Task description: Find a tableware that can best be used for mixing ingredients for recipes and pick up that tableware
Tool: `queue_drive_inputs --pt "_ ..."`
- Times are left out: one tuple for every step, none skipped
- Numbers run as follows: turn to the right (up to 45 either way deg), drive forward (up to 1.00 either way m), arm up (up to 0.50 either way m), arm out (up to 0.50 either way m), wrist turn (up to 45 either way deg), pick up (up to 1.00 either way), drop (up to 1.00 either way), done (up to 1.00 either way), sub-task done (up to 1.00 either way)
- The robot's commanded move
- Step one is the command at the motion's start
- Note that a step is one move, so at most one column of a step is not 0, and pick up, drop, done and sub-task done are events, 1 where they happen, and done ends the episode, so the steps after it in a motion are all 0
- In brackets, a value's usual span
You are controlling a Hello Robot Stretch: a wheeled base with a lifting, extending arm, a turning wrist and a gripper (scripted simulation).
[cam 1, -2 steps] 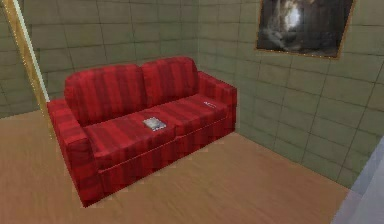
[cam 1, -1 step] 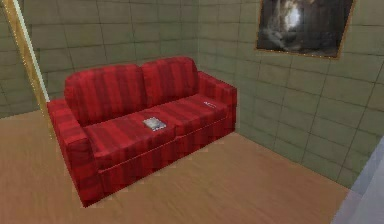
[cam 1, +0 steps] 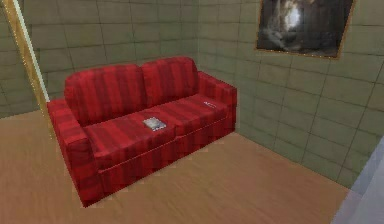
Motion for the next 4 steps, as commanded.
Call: queue_drive_inputs --pt "0.0 0.0 0.0 0.2 0.0 0.0 0.0 0.0 0.0" --pt "0.0 0.0 0.0 0.0 45.0 0.0 0.0 0.0 0.0" --pt "0.0 0.0 0.0 0.0 45.0 0.0 0.0 0.0 0.0" --pt "0.0 0.0 0.0 0.0 45.0 0.0 0.0 0.0 0.0"
